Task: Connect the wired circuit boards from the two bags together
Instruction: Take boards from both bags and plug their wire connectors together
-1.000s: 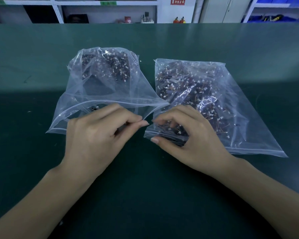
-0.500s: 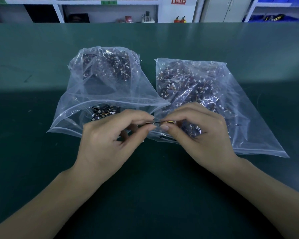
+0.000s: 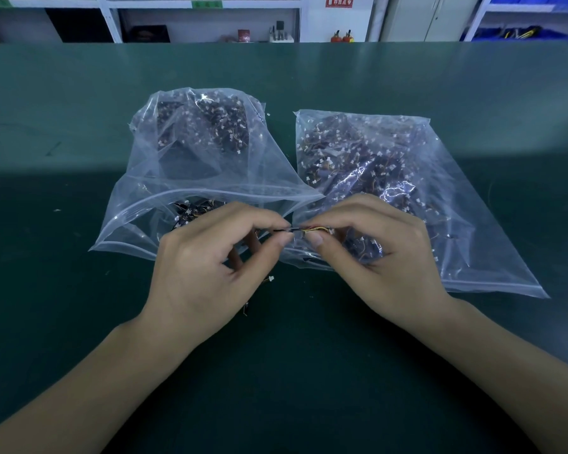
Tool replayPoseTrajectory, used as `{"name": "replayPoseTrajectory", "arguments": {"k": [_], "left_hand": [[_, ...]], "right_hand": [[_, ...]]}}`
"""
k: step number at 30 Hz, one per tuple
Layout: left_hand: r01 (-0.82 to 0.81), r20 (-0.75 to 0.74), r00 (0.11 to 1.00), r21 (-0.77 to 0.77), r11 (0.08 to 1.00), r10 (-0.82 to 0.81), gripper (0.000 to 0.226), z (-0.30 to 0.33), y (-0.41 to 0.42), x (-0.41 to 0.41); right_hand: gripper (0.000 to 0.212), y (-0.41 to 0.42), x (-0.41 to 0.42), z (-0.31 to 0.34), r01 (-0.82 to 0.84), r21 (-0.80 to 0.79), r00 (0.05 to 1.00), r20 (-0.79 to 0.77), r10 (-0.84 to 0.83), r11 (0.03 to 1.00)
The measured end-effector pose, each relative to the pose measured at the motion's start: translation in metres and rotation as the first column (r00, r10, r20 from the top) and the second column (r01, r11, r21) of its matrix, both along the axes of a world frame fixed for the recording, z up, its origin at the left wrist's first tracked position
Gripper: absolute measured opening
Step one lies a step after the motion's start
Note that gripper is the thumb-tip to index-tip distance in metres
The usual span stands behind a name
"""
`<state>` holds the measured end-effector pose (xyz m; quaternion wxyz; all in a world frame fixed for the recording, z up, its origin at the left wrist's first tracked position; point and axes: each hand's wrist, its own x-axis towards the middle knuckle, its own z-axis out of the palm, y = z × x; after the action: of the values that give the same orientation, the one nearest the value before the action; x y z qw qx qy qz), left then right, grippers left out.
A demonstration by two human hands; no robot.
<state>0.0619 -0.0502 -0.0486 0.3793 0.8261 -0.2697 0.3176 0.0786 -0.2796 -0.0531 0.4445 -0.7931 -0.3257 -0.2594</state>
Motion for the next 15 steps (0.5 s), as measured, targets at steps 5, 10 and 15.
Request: {"name": "replayPoseTrajectory", "arguments": {"k": [5,10,15], "left_hand": [[0.023,-0.010,1.000,0.016,1.000,-0.022,0.011,0.0011,0.0005,0.0001],[0.034,-0.010,0.999,0.018,0.999,-0.034,0.010,0.0014,-0.0003,-0.0008],[0.042,-0.016,0.999,0.022,0.999,-0.042,0.010,0.0011,0.0009,-0.0007]], "right_hand": [[0.006,0.0011,-0.0010,0.0020,-0.025,0.007,1.000,-0.018,0.025,1.000],[0.007,0.0019,-0.0017,0.0020,-0.033,-0.018,0.999,-0.024,0.032,0.999],[0.007,0.0008,-0.0005,0.0027,-0.056,-0.013,0.998,-0.022,0.056,0.998]]}}
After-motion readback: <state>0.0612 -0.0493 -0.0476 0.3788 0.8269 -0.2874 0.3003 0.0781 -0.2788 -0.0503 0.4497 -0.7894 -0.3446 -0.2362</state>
